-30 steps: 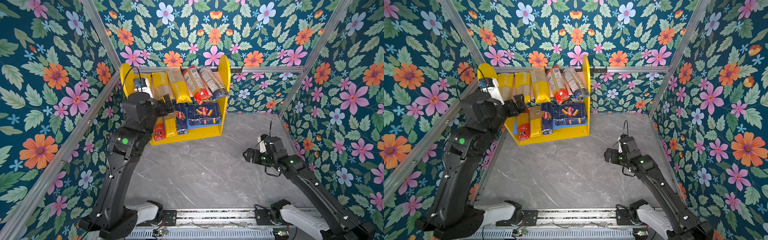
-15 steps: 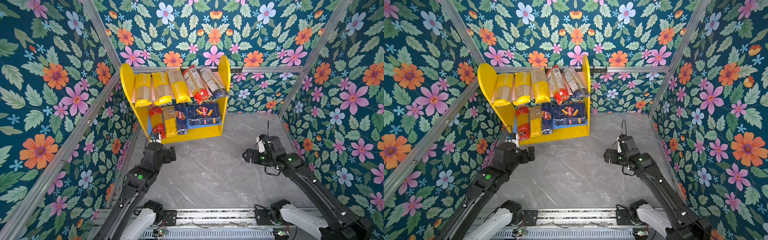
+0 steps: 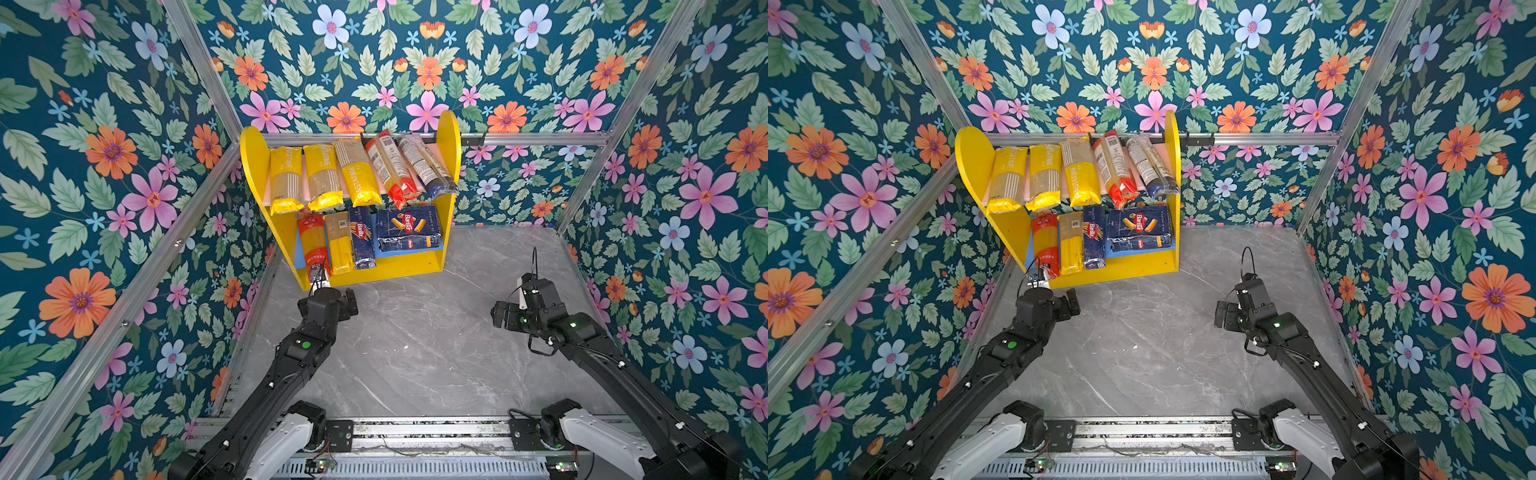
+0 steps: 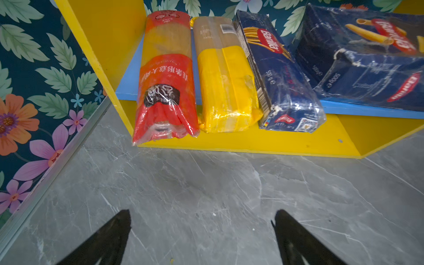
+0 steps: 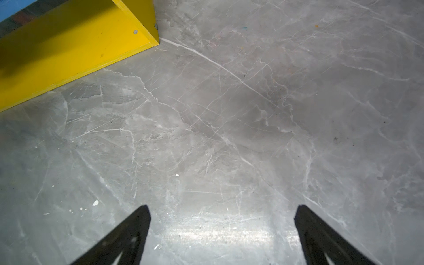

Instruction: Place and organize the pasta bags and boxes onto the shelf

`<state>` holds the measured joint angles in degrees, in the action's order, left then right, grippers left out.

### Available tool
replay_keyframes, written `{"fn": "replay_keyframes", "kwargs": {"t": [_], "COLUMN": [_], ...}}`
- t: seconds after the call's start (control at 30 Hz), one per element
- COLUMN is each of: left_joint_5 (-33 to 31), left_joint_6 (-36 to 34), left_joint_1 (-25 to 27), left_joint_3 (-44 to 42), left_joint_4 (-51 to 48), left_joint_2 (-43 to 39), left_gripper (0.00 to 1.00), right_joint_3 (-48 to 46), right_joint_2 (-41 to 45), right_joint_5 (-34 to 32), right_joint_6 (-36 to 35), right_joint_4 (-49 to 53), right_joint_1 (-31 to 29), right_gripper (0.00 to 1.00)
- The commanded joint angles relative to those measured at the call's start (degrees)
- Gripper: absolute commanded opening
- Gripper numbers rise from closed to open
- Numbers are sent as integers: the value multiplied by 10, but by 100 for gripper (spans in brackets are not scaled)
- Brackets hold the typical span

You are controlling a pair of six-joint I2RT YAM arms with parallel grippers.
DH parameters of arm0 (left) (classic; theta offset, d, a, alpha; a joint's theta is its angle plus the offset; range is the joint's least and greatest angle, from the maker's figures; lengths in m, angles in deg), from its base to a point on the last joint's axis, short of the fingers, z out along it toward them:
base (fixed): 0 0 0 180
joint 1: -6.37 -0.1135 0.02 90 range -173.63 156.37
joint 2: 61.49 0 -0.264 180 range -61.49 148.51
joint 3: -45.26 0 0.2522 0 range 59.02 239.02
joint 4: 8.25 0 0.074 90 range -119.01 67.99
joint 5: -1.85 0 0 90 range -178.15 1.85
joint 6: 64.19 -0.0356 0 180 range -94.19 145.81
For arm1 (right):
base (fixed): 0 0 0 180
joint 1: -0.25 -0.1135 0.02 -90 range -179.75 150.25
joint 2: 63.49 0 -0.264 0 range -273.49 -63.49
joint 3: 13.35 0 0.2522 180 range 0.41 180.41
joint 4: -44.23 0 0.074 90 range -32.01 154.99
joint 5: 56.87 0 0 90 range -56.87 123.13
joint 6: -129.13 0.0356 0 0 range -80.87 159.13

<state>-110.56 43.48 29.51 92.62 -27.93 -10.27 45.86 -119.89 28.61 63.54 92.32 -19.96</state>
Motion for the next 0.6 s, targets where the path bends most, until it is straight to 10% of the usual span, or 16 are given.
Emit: {"fn": "replay_keyframes", "kwargs": {"t": [0.0, 0.57], "left_joint_5": [-41, 73], "left_joint_6": [-66, -169], "left_joint_1": [-1, -177], "left_joint_3": [-42, -184], "left_joint_4": [164, 613], "left_joint_2": [5, 186], "left_gripper": [100, 100], "right_joint_3": [-25, -183], "right_joint_2": [9, -34], "right_joint_5": [-37, -165], "right_joint_6": [-22, -200], "right_joint_4": [-84, -492], "right_joint_1": [0, 13], "right_gripper": [99, 99]}}
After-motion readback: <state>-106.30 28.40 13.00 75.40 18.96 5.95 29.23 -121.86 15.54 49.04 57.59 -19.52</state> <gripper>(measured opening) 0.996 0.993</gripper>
